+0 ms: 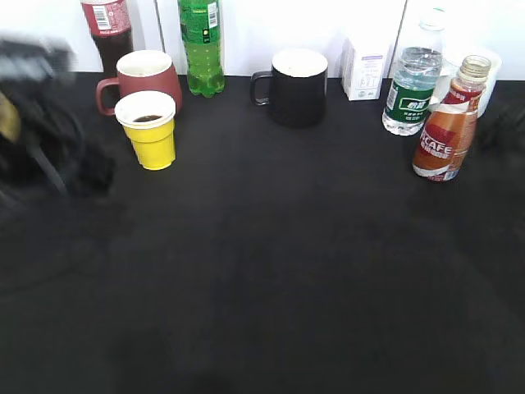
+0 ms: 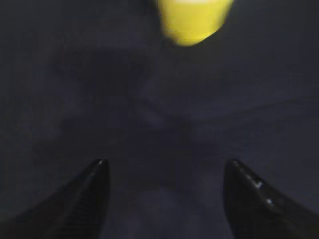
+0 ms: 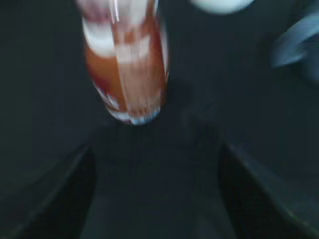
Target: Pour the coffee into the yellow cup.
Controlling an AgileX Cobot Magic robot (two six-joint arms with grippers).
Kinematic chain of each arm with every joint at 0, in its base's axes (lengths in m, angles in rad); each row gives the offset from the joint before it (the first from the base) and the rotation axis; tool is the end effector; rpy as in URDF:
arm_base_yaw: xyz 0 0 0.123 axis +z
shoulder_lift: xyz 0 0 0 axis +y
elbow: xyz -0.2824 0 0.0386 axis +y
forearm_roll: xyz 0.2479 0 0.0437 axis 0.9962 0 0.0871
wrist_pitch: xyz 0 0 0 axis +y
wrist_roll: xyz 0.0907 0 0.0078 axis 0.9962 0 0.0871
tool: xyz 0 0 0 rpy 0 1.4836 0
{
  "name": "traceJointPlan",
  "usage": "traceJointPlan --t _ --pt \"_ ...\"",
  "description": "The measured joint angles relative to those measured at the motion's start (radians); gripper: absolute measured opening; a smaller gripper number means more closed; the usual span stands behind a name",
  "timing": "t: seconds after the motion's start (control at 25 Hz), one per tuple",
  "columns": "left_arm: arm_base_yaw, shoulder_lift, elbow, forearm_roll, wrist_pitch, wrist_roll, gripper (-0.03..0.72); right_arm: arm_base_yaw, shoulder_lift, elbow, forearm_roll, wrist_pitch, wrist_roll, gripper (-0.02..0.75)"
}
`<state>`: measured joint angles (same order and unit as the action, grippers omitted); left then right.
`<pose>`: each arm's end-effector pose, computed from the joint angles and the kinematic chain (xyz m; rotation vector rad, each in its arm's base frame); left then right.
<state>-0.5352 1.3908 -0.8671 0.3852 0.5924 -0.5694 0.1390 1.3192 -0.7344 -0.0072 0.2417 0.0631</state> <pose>0.2440 -0.1224 0.2469 0.2872 2.5157 -0.0371 0.2626 0.0366 0.2443 -0.0949 2.3101 0.0974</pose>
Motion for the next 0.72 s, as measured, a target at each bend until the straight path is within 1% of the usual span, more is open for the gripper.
traceJointPlan --t 0.04,0.12,0.2,0.24,0.28,0.36,0.44,0.52,0.6,0.64,0.72 --pt "-0.001 -0.062 0.000 -0.062 0.015 0.064 0.529 0.002 -0.052 -0.001 0.016 0.037 0.000 0.590" --pt "-0.001 -0.204 -0.001 -0.147 0.067 0.205 0.524 0.013 -0.142 -0.001 0.030 0.128 0.000 0.590" --pt "-0.001 -0.352 -0.001 -0.188 0.125 0.325 0.524 0.054 -0.234 -0.001 0.036 0.240 0.000 0.590" --pt "-0.001 -0.426 -0.001 -0.192 0.152 0.353 0.524 0.081 -0.291 -0.001 0.038 0.282 0.000 0.590" --pt "-0.001 -0.493 0.010 -0.193 0.172 0.369 0.515 0.100 -0.350 -0.001 0.043 0.332 0.000 0.590" --pt "-0.001 -0.676 0.075 -0.209 0.217 0.376 0.486 0.114 -0.492 0.004 0.041 0.429 0.000 0.589" --pt "-0.001 -0.836 0.157 -0.229 0.284 0.378 0.473 0.114 -0.680 0.063 0.033 0.519 0.000 0.589" --pt "-0.001 -1.009 0.225 -0.246 0.387 0.387 0.470 0.115 -0.890 0.122 0.033 0.647 0.000 0.589" --pt "-0.001 -1.154 0.260 -0.286 0.472 0.438 0.469 0.116 -1.096 0.166 0.027 0.754 0.000 0.589" --pt "-0.001 -1.217 0.276 -0.311 0.489 0.453 0.469 0.116 -1.178 0.193 0.014 0.792 0.000 0.589" --pt "-0.001 -1.285 0.326 -0.324 0.488 0.461 0.469 0.116 -1.297 0.231 0.002 0.804 0.001 0.589"
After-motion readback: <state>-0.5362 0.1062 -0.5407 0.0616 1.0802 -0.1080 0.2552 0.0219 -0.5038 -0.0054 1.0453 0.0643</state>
